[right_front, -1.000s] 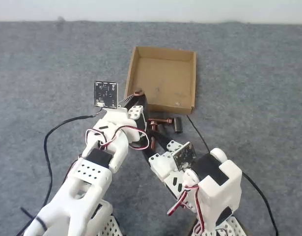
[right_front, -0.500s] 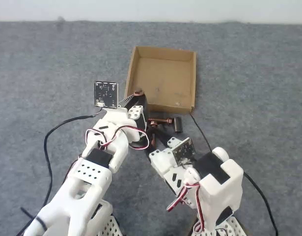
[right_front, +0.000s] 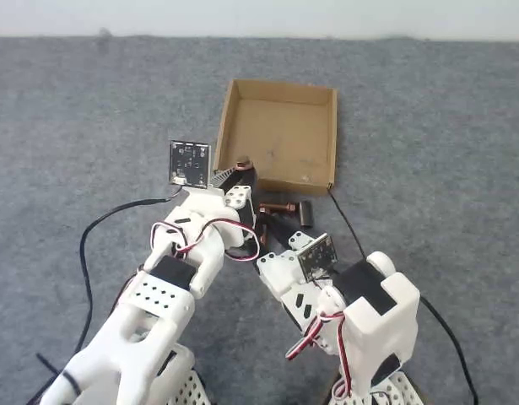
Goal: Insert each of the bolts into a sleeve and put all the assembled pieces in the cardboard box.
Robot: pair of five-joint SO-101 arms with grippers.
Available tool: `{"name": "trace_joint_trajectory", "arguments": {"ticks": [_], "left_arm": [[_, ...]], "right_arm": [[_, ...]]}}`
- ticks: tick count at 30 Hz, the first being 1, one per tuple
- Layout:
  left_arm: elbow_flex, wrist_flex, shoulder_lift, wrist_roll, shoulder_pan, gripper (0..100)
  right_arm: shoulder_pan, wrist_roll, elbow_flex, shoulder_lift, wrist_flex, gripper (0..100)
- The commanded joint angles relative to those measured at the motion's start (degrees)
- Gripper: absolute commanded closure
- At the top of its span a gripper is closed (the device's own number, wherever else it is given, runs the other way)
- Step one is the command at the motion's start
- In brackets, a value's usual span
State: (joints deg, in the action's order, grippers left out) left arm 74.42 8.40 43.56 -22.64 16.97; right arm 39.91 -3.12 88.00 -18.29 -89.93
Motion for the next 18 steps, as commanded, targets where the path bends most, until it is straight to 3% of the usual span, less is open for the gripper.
{"name": "trace_joint_trajectory", "arguments": {"ticks": [1,3,7,11,18], "left_arm": [[-0.66,0.0,3.52,0.35,0.53,99],[-0.22,0.97,6.68,0.18,0.09,99],[-0.13,12.4,17.93,0.18,0.97,99],[2.42,12.75,23.21,0.26,1.23,99],[1.89,11.78,18.11,0.26,1.41,99]], "right_arm": [[-0.57,0.79,-1.41,0.57,0.31,99.3],[-0.57,0.79,-1.41,0.57,0.57,99.3],[-0.48,0.79,-1.58,1.1,2.68,99.3],[-0.57,0.79,-1.49,1.01,1.1,99.3],[-0.57,0.79,-0.53,1.01,0.57,99.3]]}}
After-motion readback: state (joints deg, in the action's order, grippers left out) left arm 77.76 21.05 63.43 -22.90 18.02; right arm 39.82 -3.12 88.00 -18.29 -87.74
